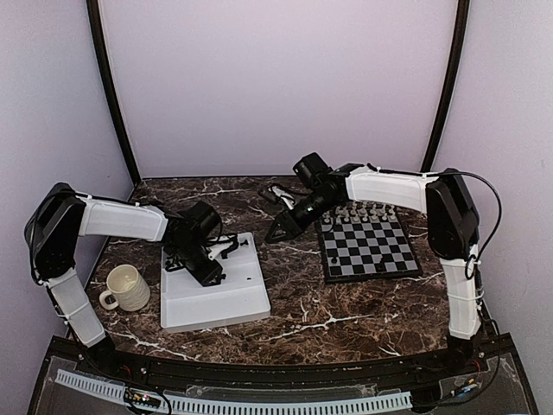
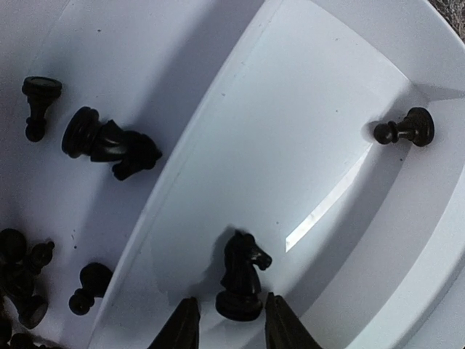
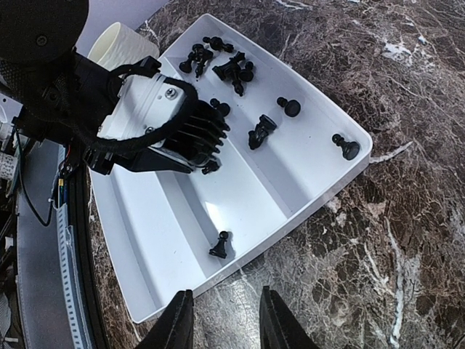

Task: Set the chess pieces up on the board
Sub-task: Pick up the knight from the storage box.

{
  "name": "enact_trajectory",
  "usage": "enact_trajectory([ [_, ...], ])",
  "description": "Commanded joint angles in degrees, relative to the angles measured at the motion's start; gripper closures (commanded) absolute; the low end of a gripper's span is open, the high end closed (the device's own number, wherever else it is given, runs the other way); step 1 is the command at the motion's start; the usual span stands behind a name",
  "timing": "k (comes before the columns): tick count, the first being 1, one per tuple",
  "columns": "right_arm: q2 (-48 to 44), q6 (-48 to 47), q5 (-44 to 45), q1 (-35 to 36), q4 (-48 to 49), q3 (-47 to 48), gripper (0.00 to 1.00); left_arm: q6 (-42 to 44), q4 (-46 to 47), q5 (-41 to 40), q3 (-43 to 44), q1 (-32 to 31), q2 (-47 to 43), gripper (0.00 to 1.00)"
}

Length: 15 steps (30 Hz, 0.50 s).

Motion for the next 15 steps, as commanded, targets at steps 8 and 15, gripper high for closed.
enact_trajectory([
  [8,-2.2,-1.3,-1.3,0.9,-0.6,-0.5,0.68,1.2,4.1,2.2,0.5,-0.4,0.9,0.69],
  [15,-2.6,-1.6,-1.2,1.0,-1.1,-0.6,0.68,1.2,3.0,1.8,0.2,-0.7,0.9,0.85],
])
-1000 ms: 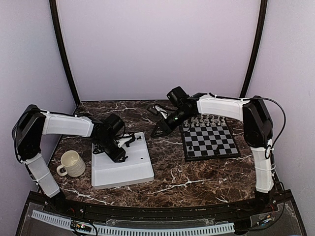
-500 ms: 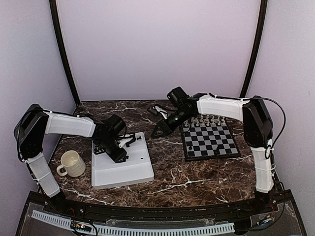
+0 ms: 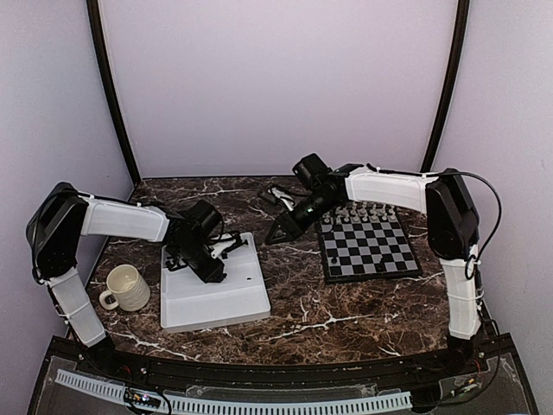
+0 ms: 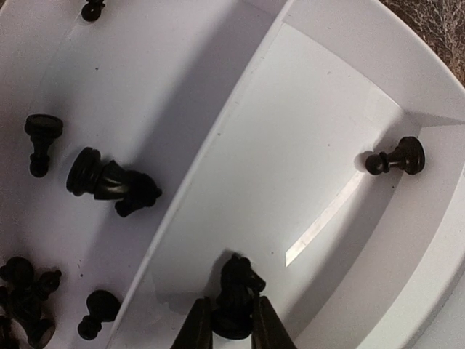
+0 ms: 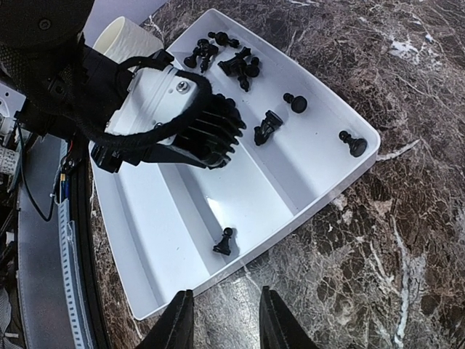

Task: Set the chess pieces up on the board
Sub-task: Pick up the knight from the storage box, then pass from the left arm to the right

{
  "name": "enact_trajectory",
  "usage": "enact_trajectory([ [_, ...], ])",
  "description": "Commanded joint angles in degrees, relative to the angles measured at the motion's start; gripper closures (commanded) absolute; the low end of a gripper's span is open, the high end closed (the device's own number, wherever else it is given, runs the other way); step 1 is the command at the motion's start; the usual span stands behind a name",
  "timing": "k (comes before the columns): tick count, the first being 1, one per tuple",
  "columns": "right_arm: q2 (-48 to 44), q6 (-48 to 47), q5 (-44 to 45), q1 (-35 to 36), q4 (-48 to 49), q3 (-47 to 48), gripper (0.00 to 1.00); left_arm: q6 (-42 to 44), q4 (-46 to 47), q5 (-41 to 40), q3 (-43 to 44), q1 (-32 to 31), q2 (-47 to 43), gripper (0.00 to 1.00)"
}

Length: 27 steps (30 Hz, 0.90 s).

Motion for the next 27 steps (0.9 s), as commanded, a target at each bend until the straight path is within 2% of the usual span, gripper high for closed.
enact_trajectory([
  [1,-2.8,-0.8,-0.6,0.8,-0.4,-0.7,0.68,0.4,-0.8,0.6,0.0,-0.8,-0.6,0.86],
  [7,-4.8,2.4,2.3,0.8,1.3,-2.5,0.68,-0.5,3.5,-0.4,-4.0,-0.8,-10.9,0.90],
  [10,-3.8,6.4,-1.9,1.1,3.1,-2.7,0.66,-0.5,11.7,1.7,-7.1,-0.9,-19.6,0.90],
  [14,-1.6,11.7,-7.6,2.8,4.5,-1.6,0.64,0.6,18.5,6.0,-10.6,-1.1,-26.9,0.89],
  [21,-1.0,22.5,-20.0,3.5,12.9,-1.3,0.62,1.9,20.3,8.5,-12.0,-2.2,-29.1,0.89],
  [27,-0.5,33.1,-24.7,4.1,23.6,-3.0,0.61,2.1,20.7,9.0,-11.9,-3.1,-29.1,0.89],
])
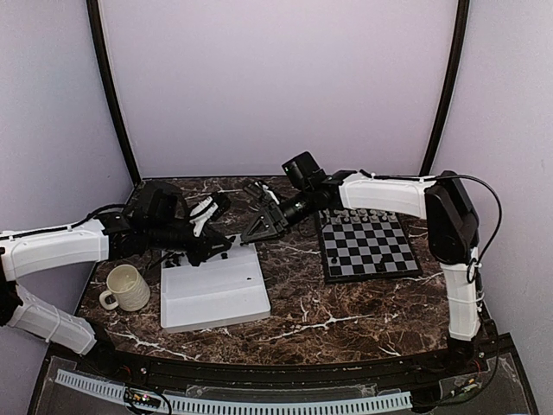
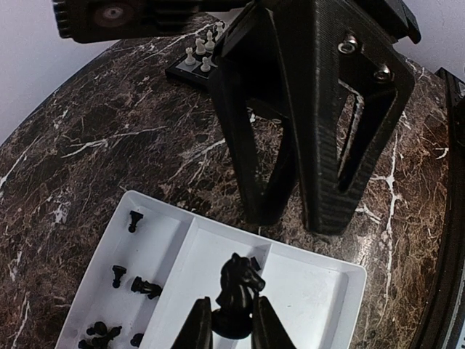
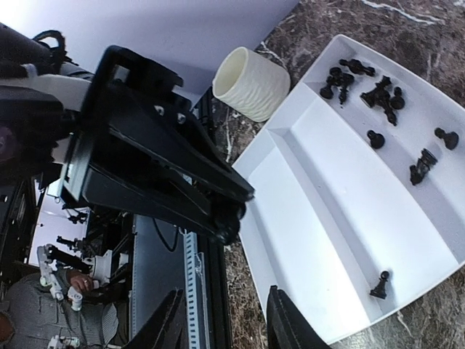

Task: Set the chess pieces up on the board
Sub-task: Pass from the left arm to the right

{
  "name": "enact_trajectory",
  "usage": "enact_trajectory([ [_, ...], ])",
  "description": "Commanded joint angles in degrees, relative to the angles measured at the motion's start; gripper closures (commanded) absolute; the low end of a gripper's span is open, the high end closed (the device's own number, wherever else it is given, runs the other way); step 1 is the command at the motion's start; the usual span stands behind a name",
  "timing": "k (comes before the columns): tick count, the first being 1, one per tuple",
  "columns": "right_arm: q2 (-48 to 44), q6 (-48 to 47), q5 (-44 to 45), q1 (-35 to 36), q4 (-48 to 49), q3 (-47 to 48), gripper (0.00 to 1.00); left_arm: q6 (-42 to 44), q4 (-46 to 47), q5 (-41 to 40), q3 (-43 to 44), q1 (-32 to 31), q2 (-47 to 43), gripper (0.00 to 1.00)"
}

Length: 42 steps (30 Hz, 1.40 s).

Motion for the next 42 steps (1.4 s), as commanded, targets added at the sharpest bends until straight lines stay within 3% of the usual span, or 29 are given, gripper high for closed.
enact_trajectory([
  [1,0.8,10.4,-6.1,0.6,10.9,-0.8,0.61,1.1,2.0,1.7,-0.3,-0.6,-0.7,0.89],
  [20,4.7,18.4,-6.6,2.0,17.5,0.5,0.78,1.5,2.0,2.7,-0.4,-1.6,-0.4,0.88],
  [29,4.7,21.0,-7.7,2.3,21.0,-0.7,1.00,1.4,2.0,1.2,-0.4,-1.8,0.1,0.87],
  [31,4.3,19.0,-7.5,2.2,19.5,-0.3,1.00,1.0,1.6,0.3,-0.2,-1.8,0.8,0.81],
  [33,3.9,13.3,-6.3,2.0,14.1,1.2,1.00,0.7,1.6,-0.3,0.0,-1.8,0.6,0.68],
  [35,2.9,2.4,-1.1,1.6,3.2,4.1,1.00,0.5,2.4,-1.7,-0.6,-1.9,-0.5,0.55],
  [37,0.9,-9.9,7.9,1.3,-8.1,6.4,1.00,-0.5,3.3,-6.9,-1.3,-1.9,-2.6,0.51],
  [40,-4.5,-23.0,22.5,1.0,-15.4,3.1,1.00,-2.8,3.4,-27.8,-0.9,-1.7,-5.8,0.40],
  [42,-9.2,-28.3,29.1,0.6,-16.4,-1.9,1.00,-3.0,4.2,-34.5,-0.3,-1.5,-8.8,0.26],
])
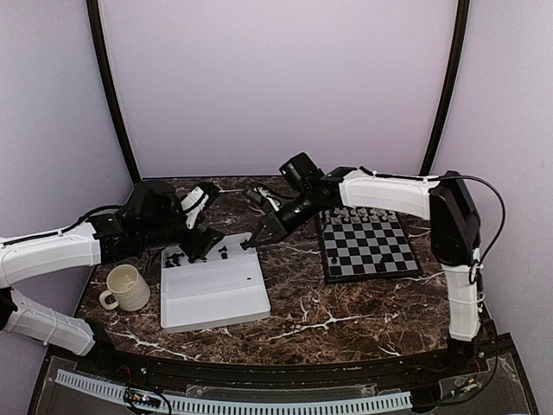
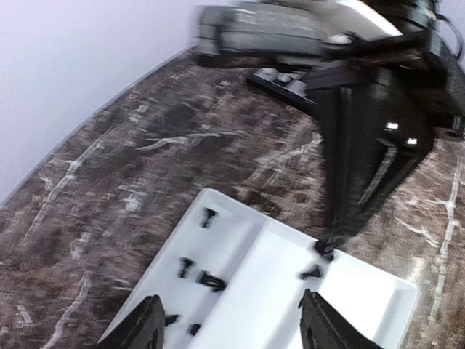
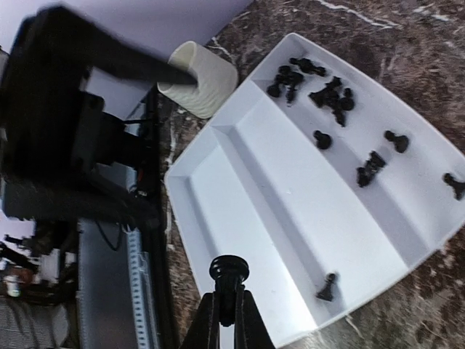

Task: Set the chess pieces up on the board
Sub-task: Pass from the left arm to the right, then place the knight at g8.

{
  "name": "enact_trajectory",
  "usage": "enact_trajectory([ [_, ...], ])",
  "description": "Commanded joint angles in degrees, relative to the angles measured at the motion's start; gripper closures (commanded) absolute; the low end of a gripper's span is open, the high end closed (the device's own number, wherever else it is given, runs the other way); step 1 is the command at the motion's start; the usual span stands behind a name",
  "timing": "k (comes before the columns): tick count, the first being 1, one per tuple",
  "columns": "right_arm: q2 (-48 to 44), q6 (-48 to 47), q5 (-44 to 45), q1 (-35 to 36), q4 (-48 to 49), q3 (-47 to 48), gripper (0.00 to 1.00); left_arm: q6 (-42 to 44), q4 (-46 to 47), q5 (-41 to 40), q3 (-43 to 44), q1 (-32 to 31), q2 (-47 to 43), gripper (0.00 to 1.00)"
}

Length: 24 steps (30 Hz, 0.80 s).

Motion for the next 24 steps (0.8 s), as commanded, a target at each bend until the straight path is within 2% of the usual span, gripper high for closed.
enact_trajectory([
  [1,-12.3,-22.1,20.8,-1.0,-11.8,-6.6,1.00,-2.3,5.1,-22.1,0.4,0.3,-6.9,0.10],
  [3,-15.4,-27.6,27.0,-1.7,-16.2,-8.8,1.00,-2.7,9.5,-23.2,0.3,0.4,-7.9,0.02],
  [5,-18.2,-32.3,30.5,-3.0,-21.2,-10.0,1.00,-2.2,13.0,-23.7,0.8,0.4,-7.0,0.01],
  [10,-25.8,-41.0,38.5,-5.2,-28.5,-16.0,1.00,3.3,14.4,-28.6,5.0,1.1,2.7,0.05],
  [12,-28.4,-43.1,42.4,-5.3,-28.2,-21.2,1.00,2.8,12.5,-26.0,6.2,2.7,5.0,0.11],
  [14,-30.4,-44.5,45.7,-5.3,-26.6,-27.2,1.00,1.6,10.0,-18.8,7.0,4.3,6.0,0.16],
  [18,-31.8,-43.9,51.3,-5.5,-23.5,-32.6,1.00,1.8,9.2,-18.2,6.8,4.9,6.1,0.18],
  [24,-29.3,-41.4,53.2,-5.6,-20.8,-33.2,1.00,2.1,8.8,-18.1,6.3,5.1,5.2,0.18],
])
